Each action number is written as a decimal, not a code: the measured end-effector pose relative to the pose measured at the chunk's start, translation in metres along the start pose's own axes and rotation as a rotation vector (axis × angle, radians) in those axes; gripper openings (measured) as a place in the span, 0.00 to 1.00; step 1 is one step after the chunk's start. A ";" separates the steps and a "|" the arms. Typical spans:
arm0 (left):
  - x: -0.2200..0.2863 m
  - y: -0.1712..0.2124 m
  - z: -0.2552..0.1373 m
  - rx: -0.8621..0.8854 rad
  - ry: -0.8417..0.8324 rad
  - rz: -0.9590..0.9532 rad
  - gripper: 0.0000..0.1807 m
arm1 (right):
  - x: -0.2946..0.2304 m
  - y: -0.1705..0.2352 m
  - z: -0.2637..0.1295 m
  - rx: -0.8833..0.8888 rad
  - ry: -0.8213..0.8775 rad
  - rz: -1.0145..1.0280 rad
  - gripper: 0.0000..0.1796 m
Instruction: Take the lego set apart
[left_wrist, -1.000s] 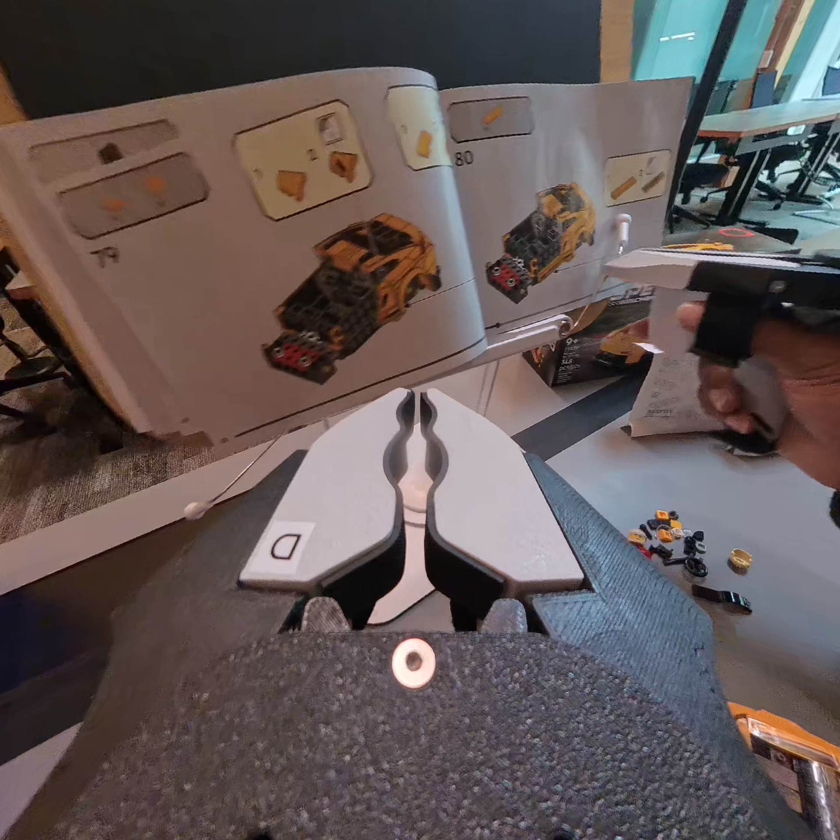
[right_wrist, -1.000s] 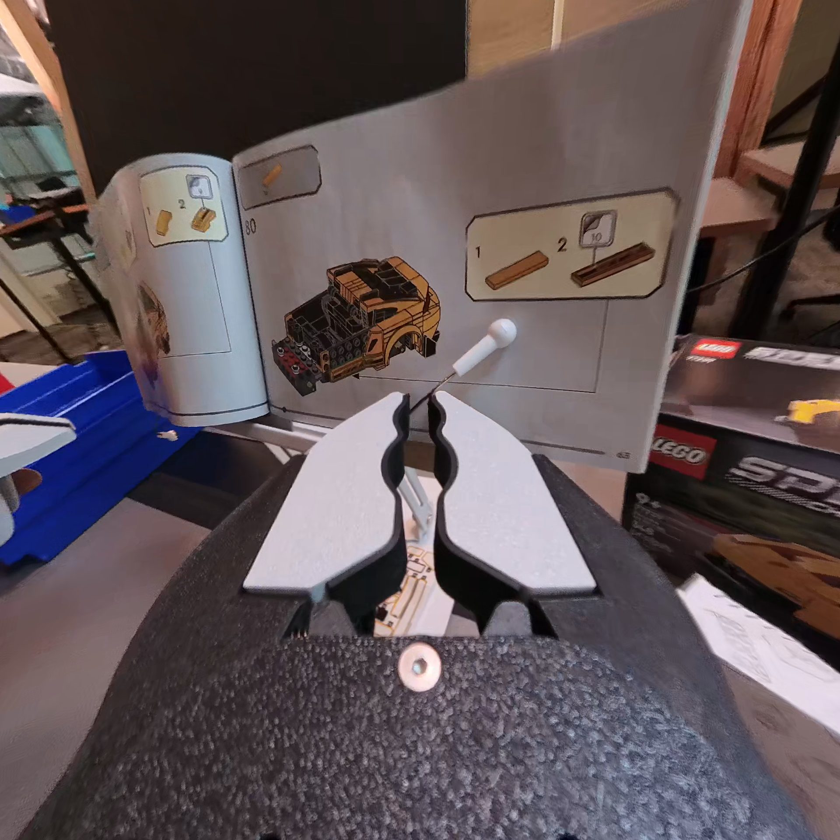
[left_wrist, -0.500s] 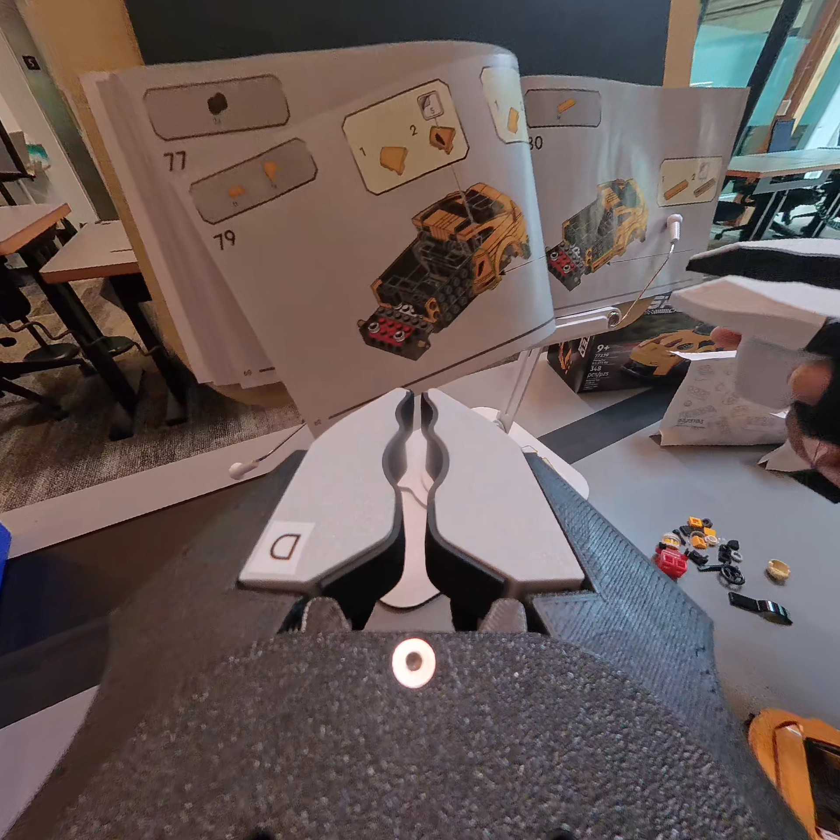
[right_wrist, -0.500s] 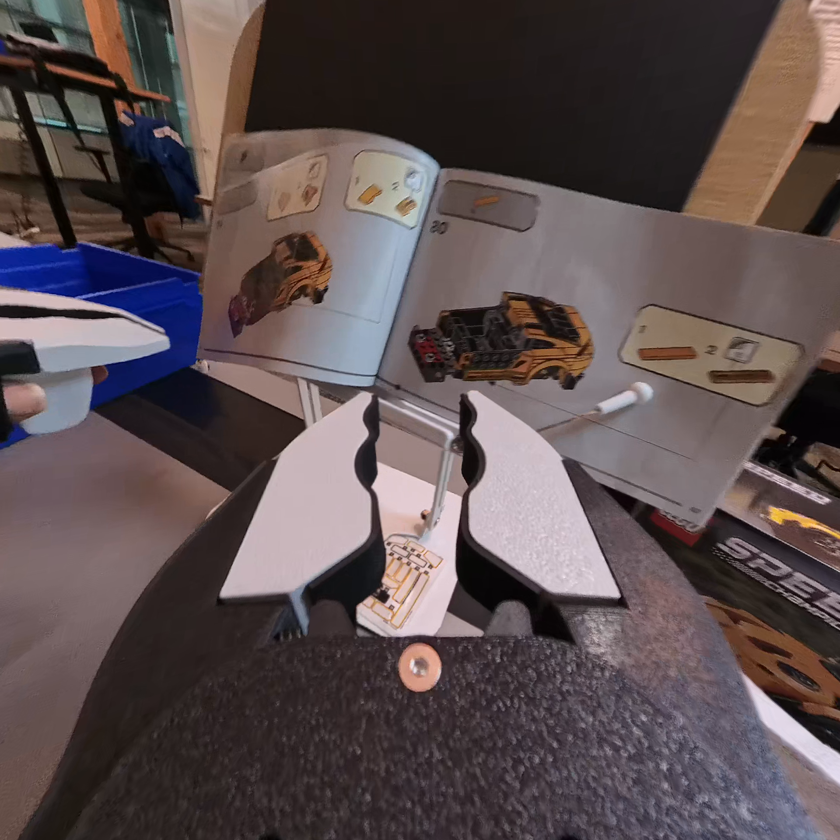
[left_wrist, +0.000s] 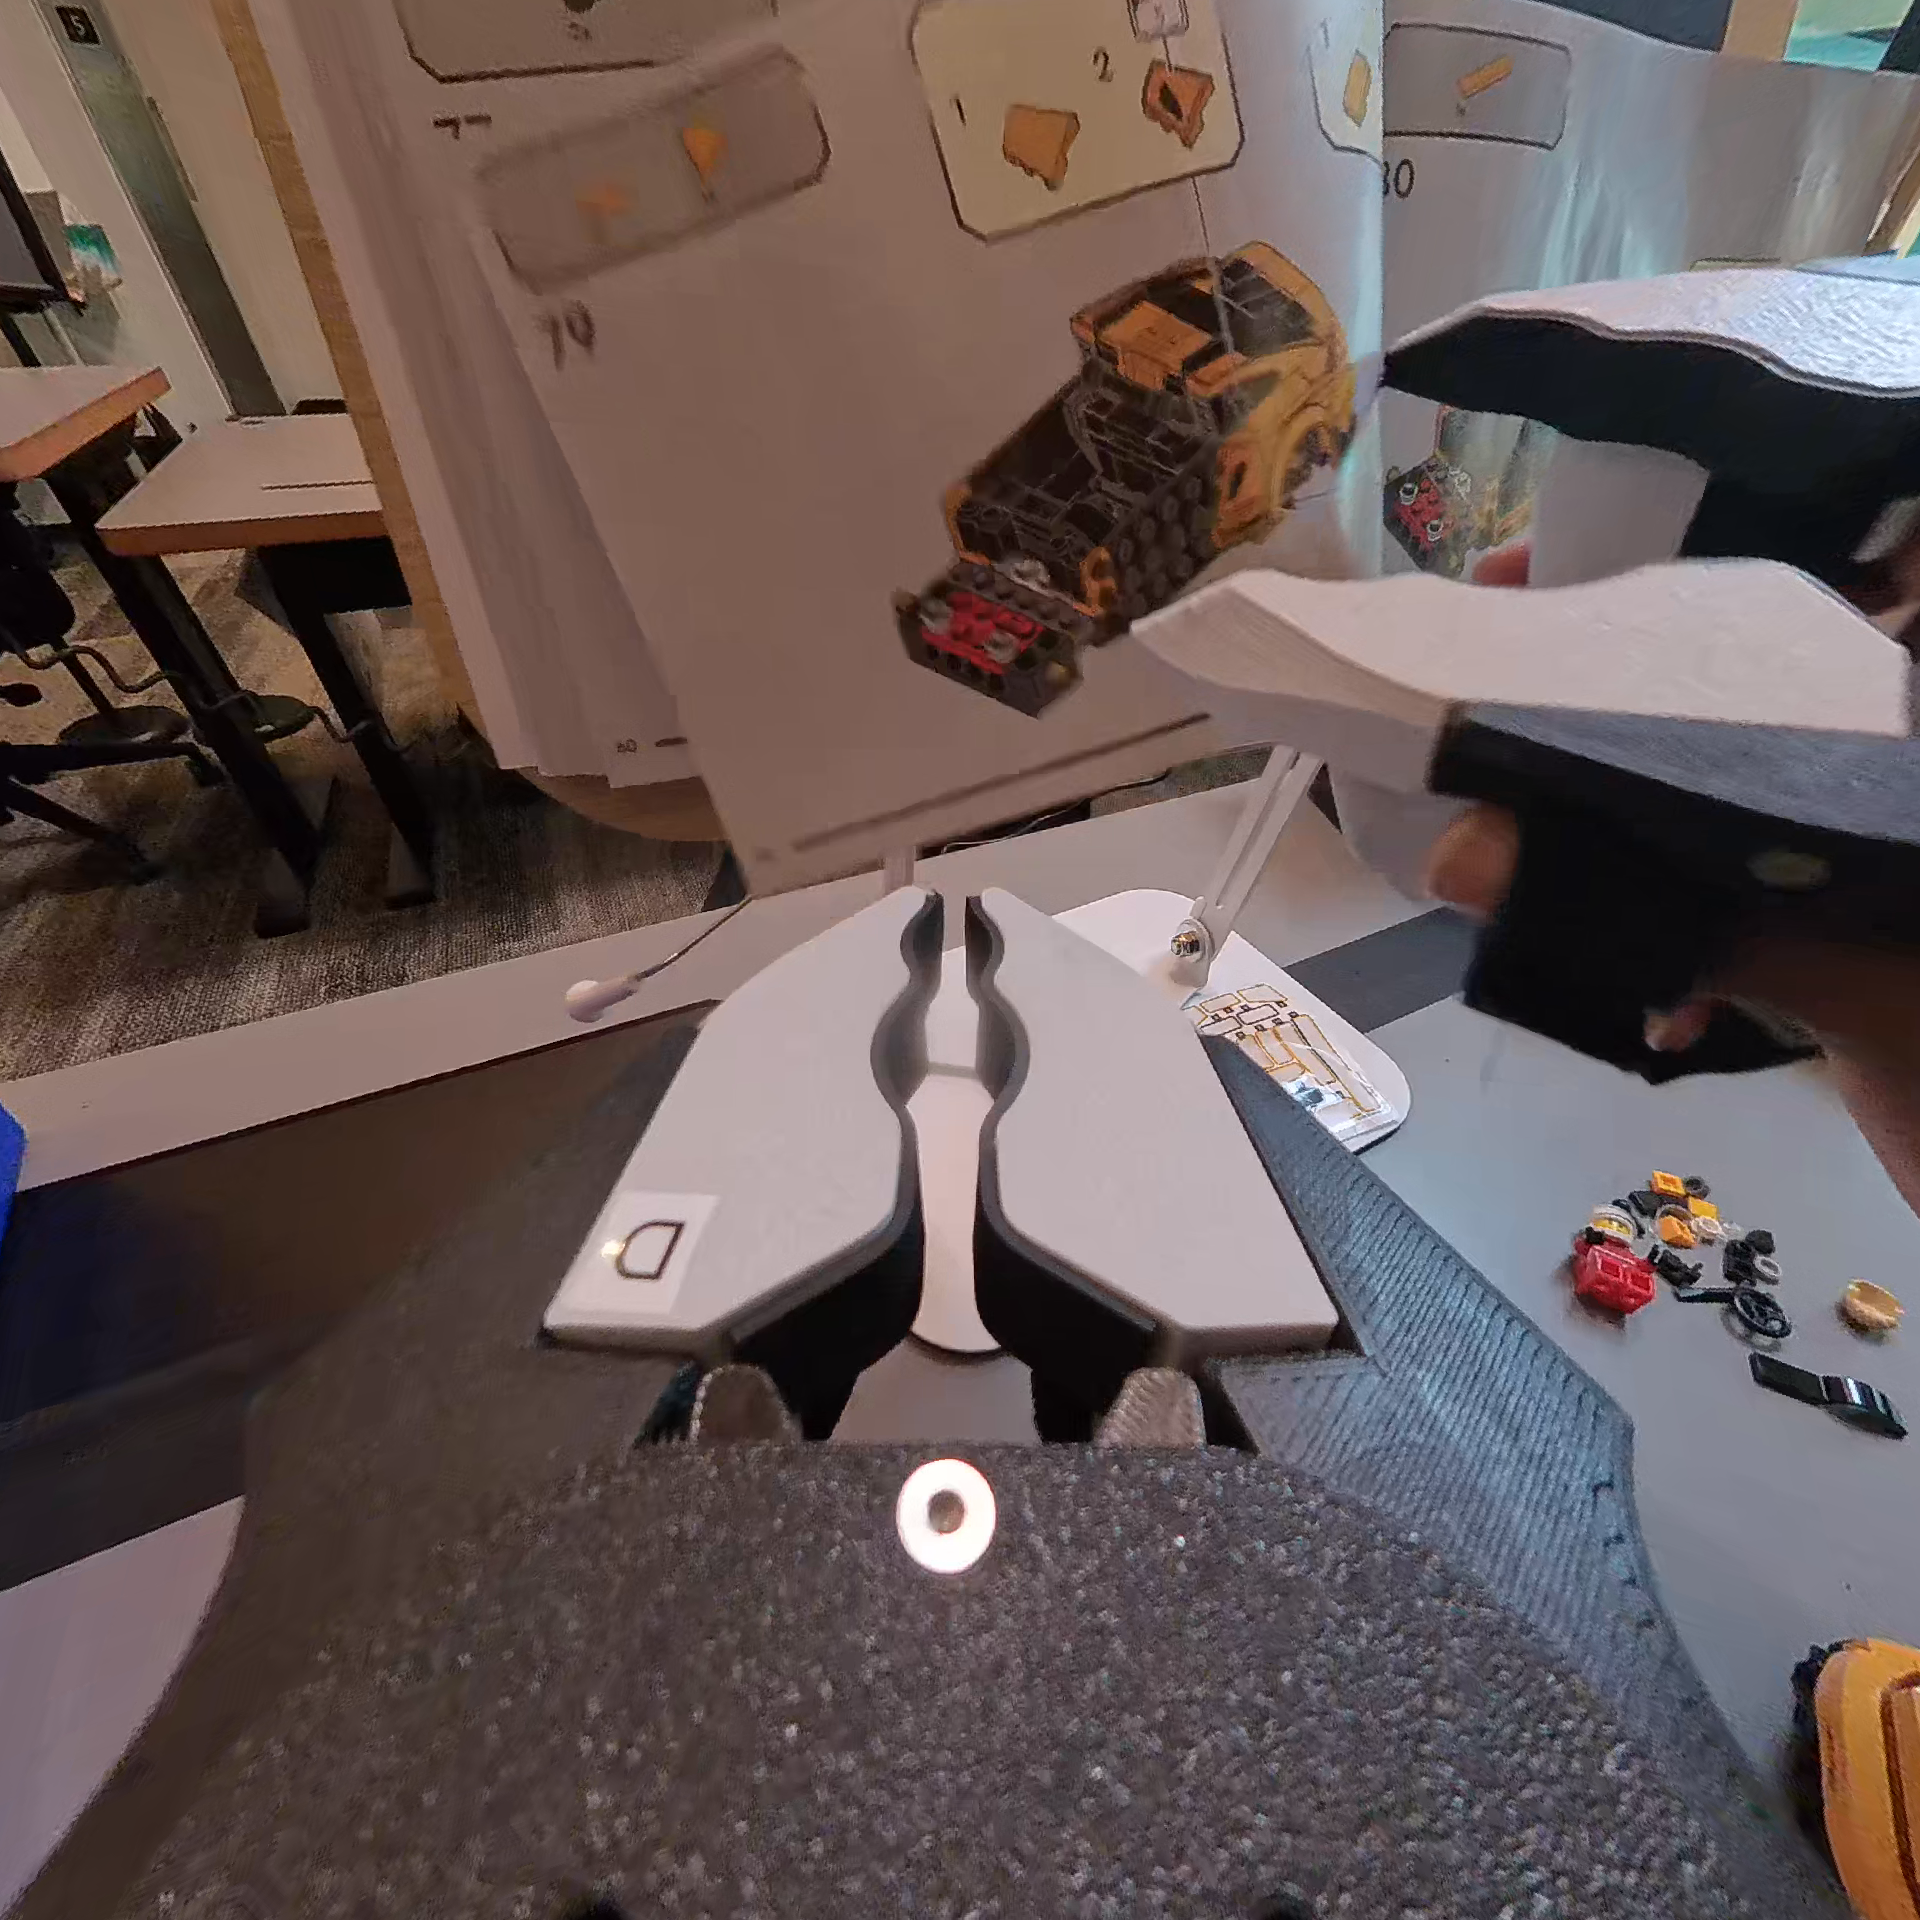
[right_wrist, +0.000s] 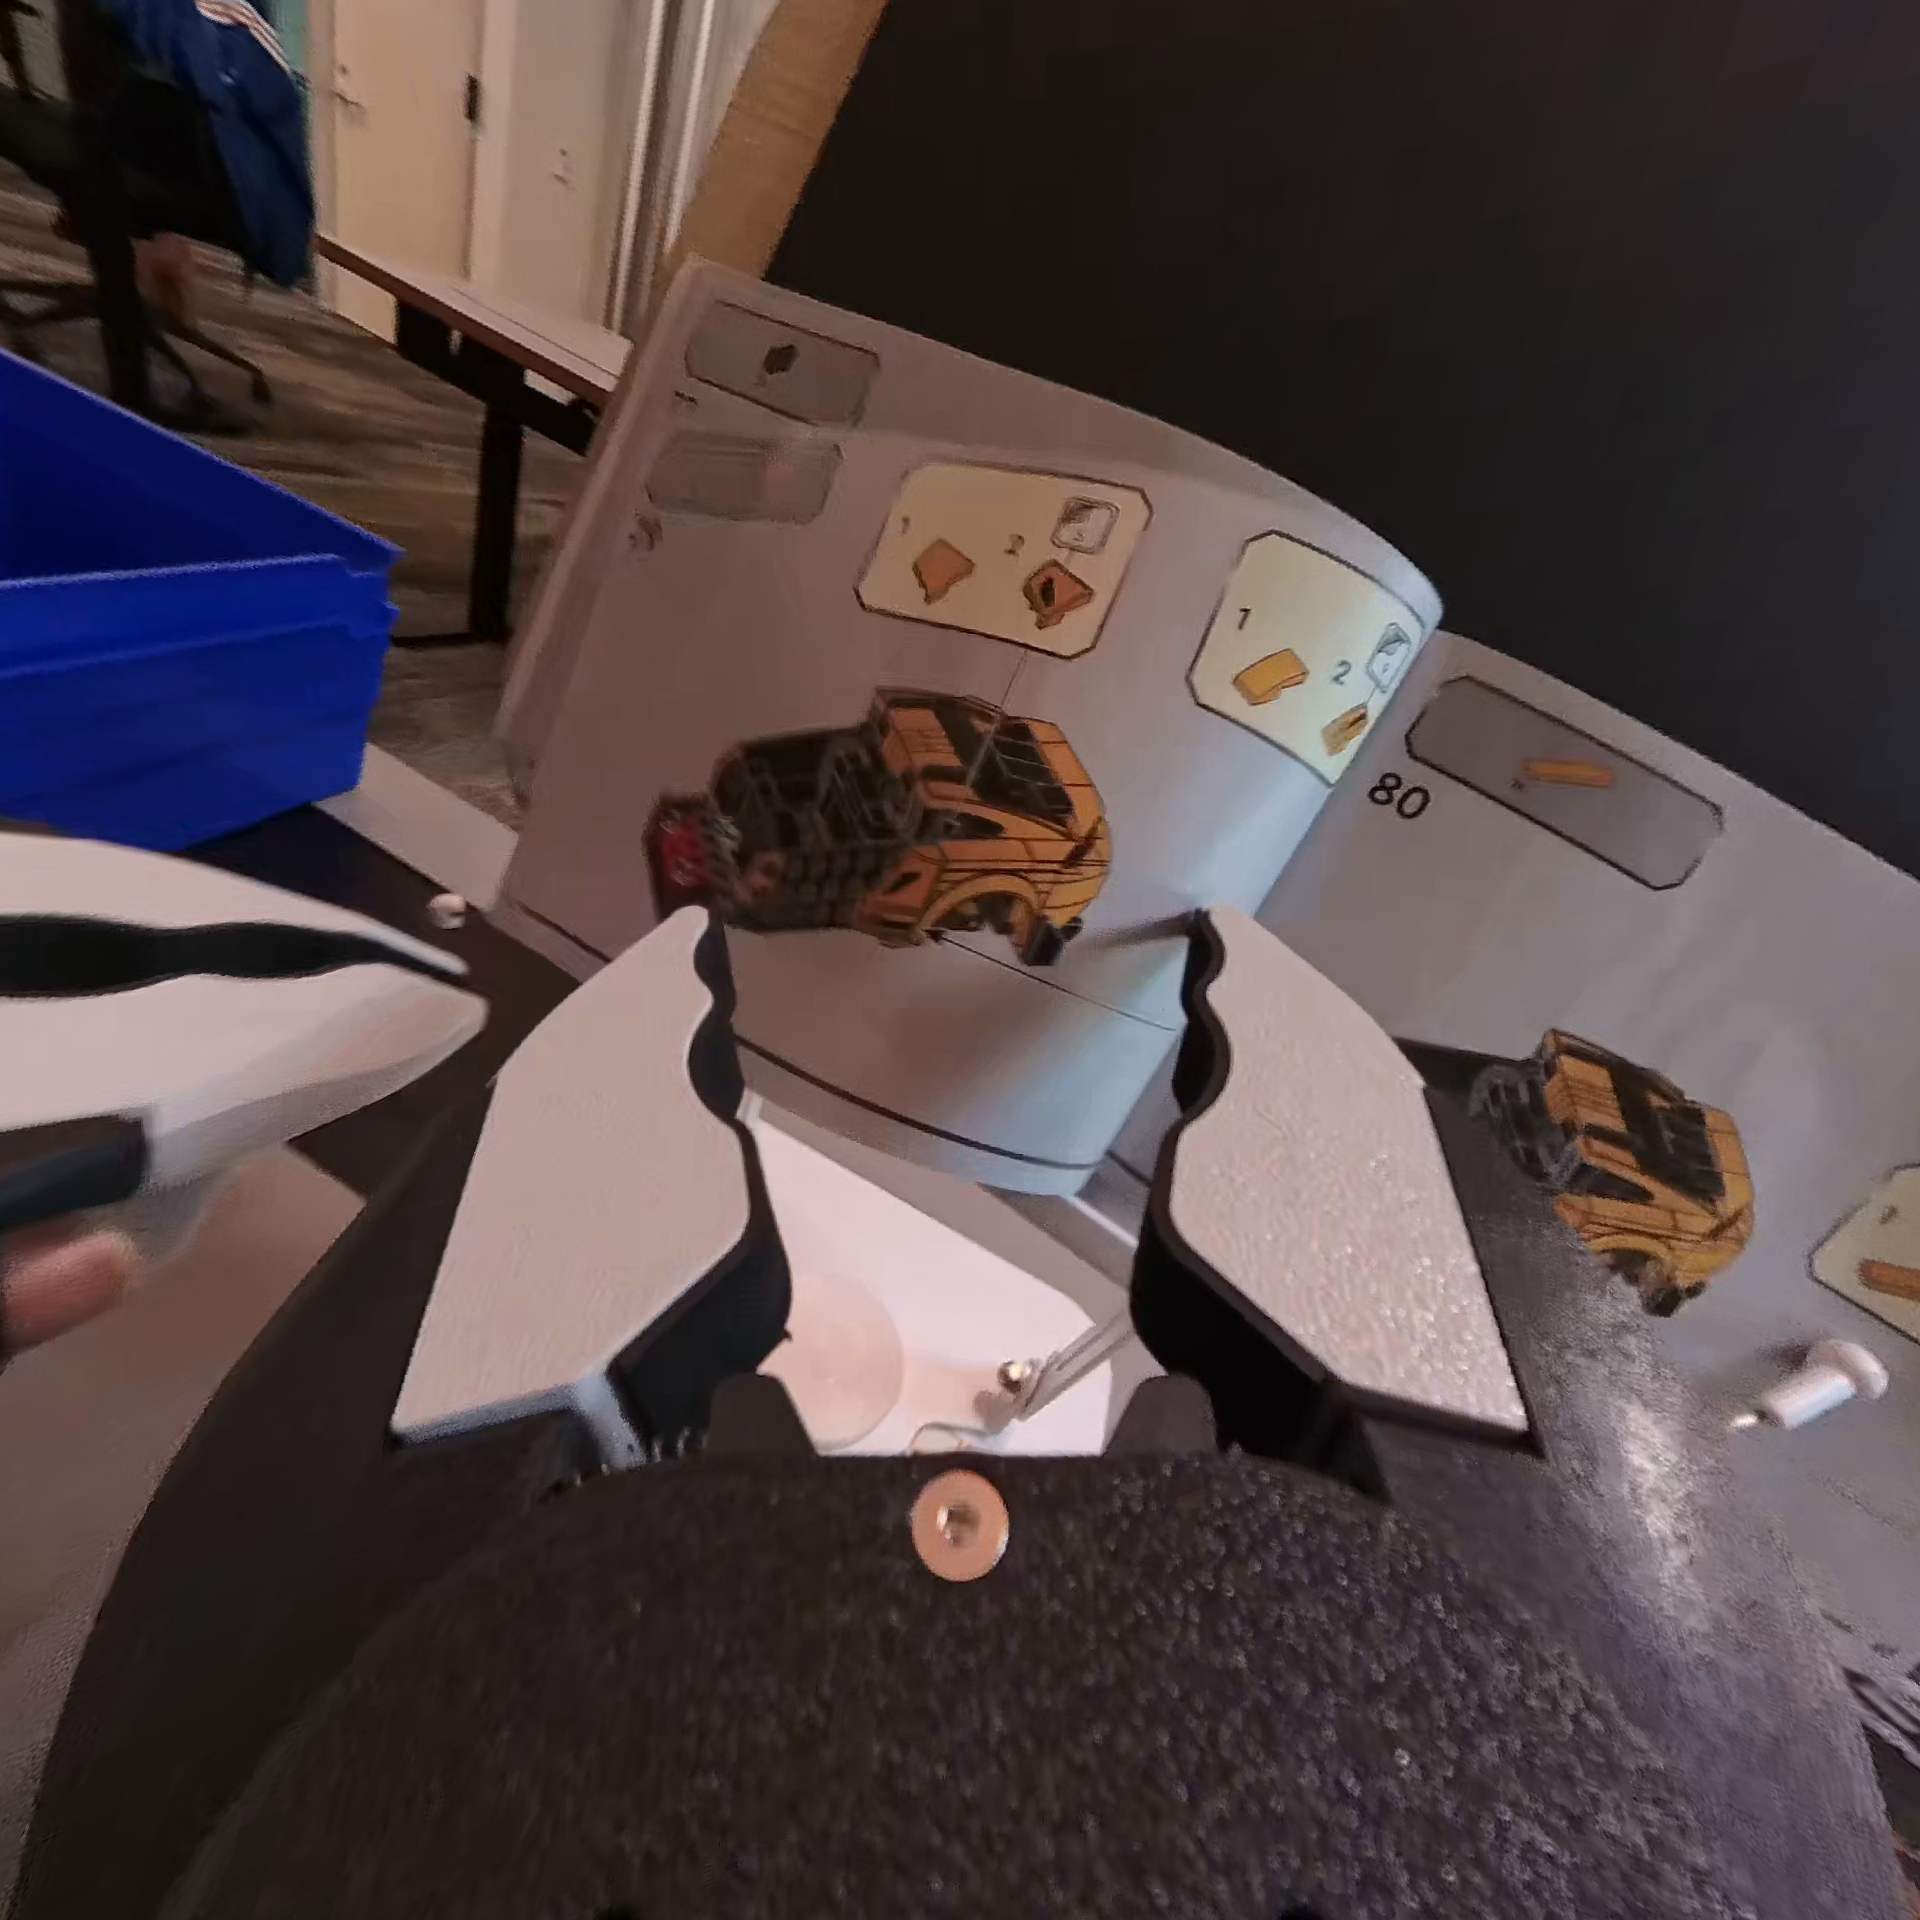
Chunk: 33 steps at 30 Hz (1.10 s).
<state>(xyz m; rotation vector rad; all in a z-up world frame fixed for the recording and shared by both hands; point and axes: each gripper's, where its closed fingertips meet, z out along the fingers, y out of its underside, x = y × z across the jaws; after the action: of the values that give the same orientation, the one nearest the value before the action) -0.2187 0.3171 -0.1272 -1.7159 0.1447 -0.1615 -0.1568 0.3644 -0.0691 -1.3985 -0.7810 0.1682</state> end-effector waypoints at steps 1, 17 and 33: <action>-0.001 0.000 -0.001 0.002 0.000 -0.001 0.02 | 0.004 0.000 0.003 -0.005 0.026 -0.010 0.43; -0.006 -0.004 0.002 0.015 0.002 -0.028 0.05 | 0.054 0.017 -0.007 0.013 0.095 0.075 0.09; 0.062 -0.035 0.039 -0.011 0.308 0.021 0.10 | 0.108 0.049 -0.030 -0.007 0.147 0.259 0.04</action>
<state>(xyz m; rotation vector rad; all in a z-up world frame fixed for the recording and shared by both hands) -0.1502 0.3487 -0.0966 -1.6915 0.3907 -0.4101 -0.0426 0.4090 -0.0714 -1.4980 -0.4783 0.2605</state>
